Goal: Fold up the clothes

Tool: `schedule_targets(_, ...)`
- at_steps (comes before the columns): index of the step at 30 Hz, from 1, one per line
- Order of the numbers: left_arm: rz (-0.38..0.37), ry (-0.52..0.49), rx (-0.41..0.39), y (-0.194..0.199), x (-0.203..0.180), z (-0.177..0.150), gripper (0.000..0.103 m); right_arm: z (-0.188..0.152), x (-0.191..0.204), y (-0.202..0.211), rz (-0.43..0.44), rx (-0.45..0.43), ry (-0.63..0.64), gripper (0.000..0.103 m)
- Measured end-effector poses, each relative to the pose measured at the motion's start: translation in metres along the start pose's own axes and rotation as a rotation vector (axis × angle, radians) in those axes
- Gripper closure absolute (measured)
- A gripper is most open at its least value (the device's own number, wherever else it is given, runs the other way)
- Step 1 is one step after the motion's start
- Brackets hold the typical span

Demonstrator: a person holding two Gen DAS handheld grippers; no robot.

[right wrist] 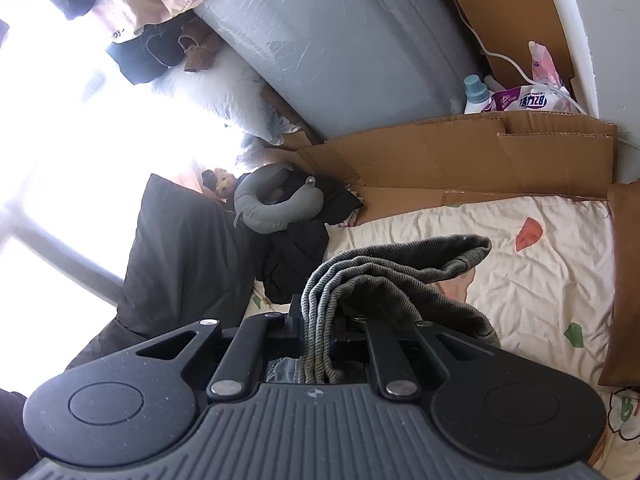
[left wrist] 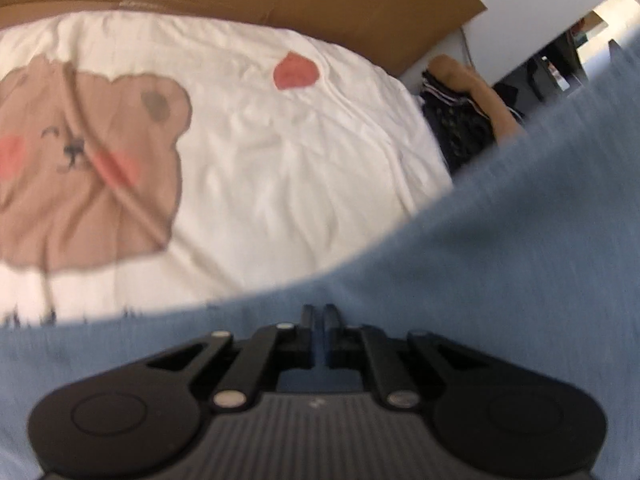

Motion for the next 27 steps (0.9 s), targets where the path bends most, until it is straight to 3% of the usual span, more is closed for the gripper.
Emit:
schedule_targets(9, -0.021, -0.018, 0.023, -0.002, -0.004, -0.008, 0.1, 0.0, -0.001, -0.003, -0.007, 0.005, 0.004, 0.093)
schedule_targets(12, -0.031, -0.047, 0.062, -0.001, -0.008, -0.034, 0.1, 0.0, 0.0, -0.006, -0.01, 0.011, 0.011, 0.093)
schedule_targets(17, -0.124, -0.045, 0.147, 0.012, -0.011, -0.084, 0.1, -0.004, 0.007, -0.014, -0.008, 0.034, 0.024, 0.093)
schedule_targets(20, -0.155, -0.052, 0.184, 0.024, -0.008, -0.108, 0.088, -0.006, 0.014, -0.021, 0.004, 0.045, 0.033, 0.093)
schedule_targets(25, -0.202, -0.026, 0.241, 0.04, -0.002, -0.145, 0.084, -0.009, 0.028, -0.032, 0.025, 0.072, 0.057, 0.093)
schedule_targets(27, -0.182, -0.059, 0.253, 0.046, 0.002, -0.153, 0.083, -0.01, 0.033, -0.036, 0.03, 0.082, 0.068, 0.093)
Point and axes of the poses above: each gripper's, at about its wrist camera, not at the fingertips, and y roughly against the way its jaws point, x to its left, z to its top, the point moved 7 cm from there along -y, roughly the way its jaws point, and after that the axes turned 2 degrees about -x, right-handed, at the moved point
